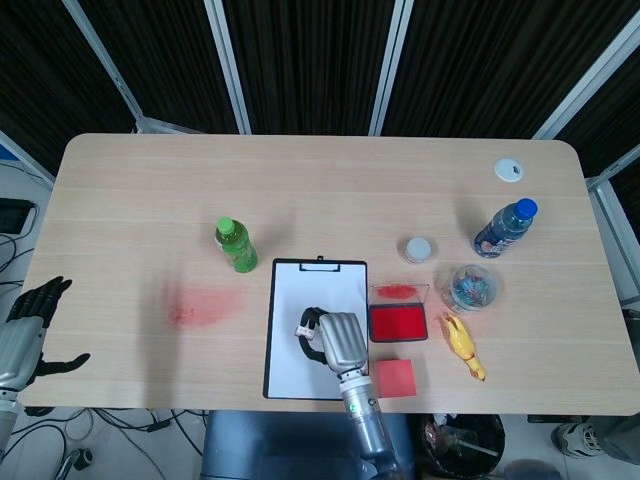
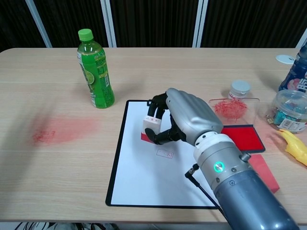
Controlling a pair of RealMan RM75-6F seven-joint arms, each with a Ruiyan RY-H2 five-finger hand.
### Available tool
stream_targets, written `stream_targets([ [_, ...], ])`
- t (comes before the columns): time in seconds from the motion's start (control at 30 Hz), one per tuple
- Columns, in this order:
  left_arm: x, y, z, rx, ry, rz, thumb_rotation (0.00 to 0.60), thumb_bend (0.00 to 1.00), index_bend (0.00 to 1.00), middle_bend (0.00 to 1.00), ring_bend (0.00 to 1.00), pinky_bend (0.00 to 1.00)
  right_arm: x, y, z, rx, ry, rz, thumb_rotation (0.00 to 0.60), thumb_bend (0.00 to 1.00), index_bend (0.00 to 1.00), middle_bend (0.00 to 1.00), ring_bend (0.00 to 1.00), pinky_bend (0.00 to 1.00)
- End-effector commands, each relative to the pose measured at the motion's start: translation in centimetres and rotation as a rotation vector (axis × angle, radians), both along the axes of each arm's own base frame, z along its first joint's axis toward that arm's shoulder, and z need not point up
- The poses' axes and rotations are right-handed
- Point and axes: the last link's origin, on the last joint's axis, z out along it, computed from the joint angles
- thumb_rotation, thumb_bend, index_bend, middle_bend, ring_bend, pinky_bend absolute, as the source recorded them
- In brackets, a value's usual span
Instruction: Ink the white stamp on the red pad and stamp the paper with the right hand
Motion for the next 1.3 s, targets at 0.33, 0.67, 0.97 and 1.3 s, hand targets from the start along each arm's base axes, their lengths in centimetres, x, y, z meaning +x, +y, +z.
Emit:
stream_targets([
  [0.33,-0.1,-0.2,0.1,0.009,0.017,-0.001,0.6,0.01,0.0,0.0,0.0,0.0,-1.8,-1.8,6.1,-0.107,0.015,-0.001,0.6,0.66,0.89,0.77,0.84,0.92],
  [0.67,0.1,-0.5,0.0,0.03,0.052,-0.036,0.6,0.01,0.0,0.0,0.0,0.0,-5.5,-1.9,11.2,-0.167,0.051,-0.03,0.6,0.65,0.89,0.77,0.84,0.92],
  [0.97,0.1,-0.7,-0.2,0.045,0.078,-0.05,0.6,0.01,0.0,0.0,0.0,0.0,-9.8,-1.5,15.0,-0.191,0.091,-0.082,0.6,0.64,0.89,0.76,0.83,0.91],
  [1.3,0.2,-0.8,-0.3,0.057,0.083,-0.053,0.6,0.01,0.0,0.0,0.0,0.0,-14.2,-0.3,16.4,-0.158,0.108,-0.174,0.6,0.62,0.89,0.76,0.83,0.9],
])
